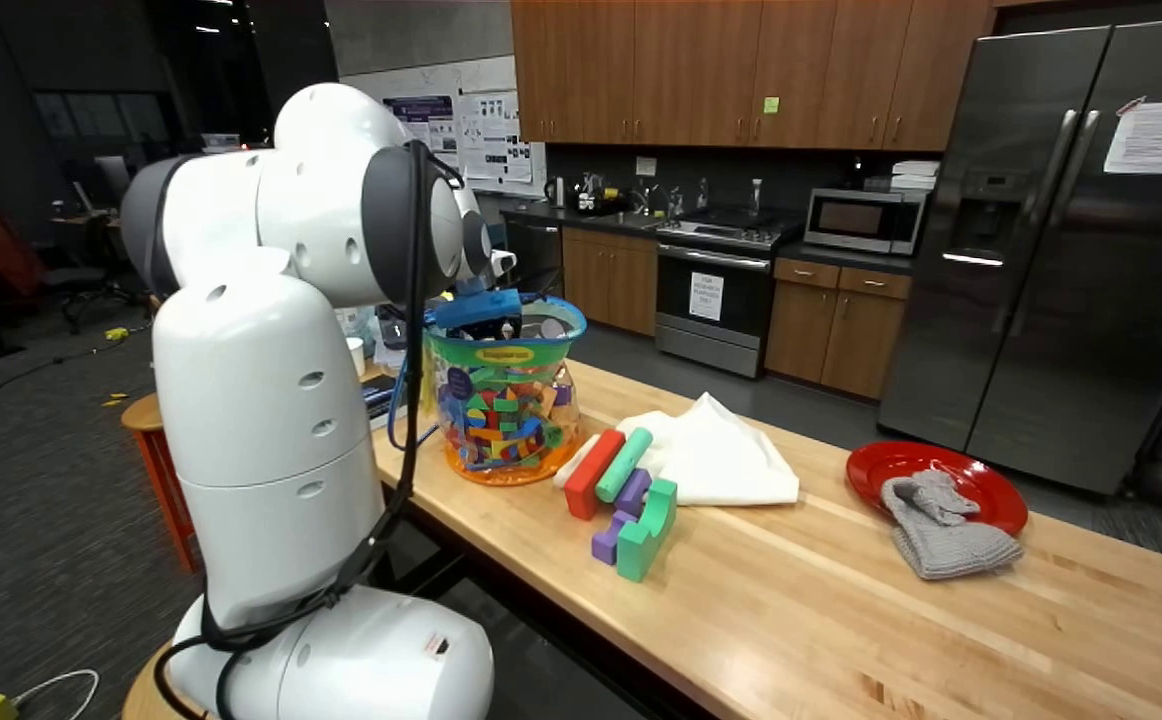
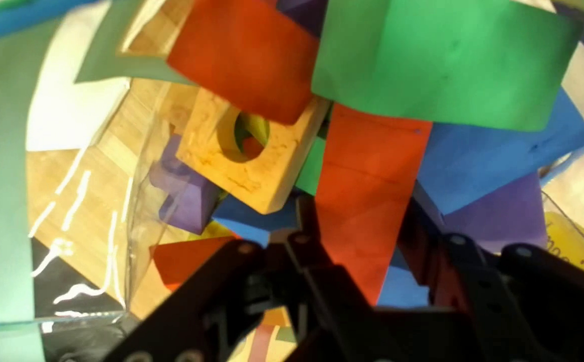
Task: Remove one orange block from the toy bag
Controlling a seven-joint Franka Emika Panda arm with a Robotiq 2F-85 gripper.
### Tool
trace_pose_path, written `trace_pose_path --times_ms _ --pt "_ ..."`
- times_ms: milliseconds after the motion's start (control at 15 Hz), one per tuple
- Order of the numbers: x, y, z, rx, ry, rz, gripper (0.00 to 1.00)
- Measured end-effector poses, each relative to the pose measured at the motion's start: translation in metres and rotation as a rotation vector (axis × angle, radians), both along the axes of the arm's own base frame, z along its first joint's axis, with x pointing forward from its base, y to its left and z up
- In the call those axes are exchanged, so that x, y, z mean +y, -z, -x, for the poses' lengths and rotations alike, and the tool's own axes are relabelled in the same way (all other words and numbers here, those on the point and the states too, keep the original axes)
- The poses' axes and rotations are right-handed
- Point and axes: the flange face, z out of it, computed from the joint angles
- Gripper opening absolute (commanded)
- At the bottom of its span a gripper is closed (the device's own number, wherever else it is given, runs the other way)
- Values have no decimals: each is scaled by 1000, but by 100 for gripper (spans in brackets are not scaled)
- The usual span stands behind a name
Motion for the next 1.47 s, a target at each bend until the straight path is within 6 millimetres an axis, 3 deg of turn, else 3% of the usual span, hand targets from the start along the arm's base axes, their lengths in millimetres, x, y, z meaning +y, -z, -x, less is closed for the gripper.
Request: trace_pose_path --times_ms 533,1267,1467 --pt "-3 -54 -8 -16 -22 -4 17" --pt "-52 -158 -54 -159 -43 46 17" --pt "-54 -173 -62 -196 -43 50 17"
